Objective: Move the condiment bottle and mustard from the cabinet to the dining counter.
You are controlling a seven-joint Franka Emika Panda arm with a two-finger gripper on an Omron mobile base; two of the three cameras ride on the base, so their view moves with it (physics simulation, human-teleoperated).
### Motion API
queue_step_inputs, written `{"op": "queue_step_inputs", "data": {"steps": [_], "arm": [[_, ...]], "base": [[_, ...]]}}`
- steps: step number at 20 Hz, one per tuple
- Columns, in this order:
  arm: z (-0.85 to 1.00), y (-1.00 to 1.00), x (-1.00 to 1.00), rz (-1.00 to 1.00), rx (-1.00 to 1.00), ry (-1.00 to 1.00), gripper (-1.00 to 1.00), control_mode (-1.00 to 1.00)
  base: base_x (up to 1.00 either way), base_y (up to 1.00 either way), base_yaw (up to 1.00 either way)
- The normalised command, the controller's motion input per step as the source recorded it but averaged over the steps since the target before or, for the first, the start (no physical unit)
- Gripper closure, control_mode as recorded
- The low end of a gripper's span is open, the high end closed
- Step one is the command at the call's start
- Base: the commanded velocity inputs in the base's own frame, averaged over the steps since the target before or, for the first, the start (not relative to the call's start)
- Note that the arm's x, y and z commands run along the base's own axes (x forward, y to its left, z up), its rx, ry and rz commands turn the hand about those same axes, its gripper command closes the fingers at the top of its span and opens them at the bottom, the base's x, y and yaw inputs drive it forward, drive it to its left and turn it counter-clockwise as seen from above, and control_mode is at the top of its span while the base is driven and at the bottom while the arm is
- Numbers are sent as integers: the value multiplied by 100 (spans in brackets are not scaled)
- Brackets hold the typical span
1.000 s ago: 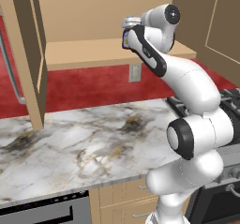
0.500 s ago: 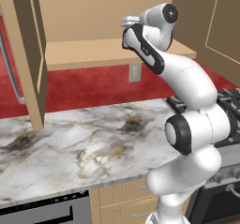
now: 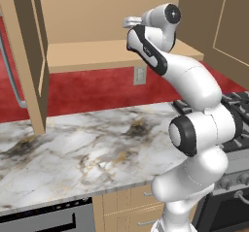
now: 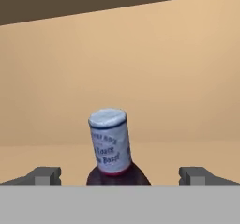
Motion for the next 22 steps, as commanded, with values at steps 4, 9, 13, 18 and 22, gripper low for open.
{"op": "queue_step_inputs", "data": {"steps": [4,9,13,18,22], "arm": [[-6,3,24,0,0,0,-100,-100],[-6,0,28,0,0,1,-100,-100],[-2,0,27,0,0,0,-100,-100],[-2,0,24,0,0,0,-100,-100],[-4,1,23,0,0,1,-100,-100]], "base": [[0,0,0],[0,0,0],[0,0,0],[0,0,0],[0,0,0]]}}
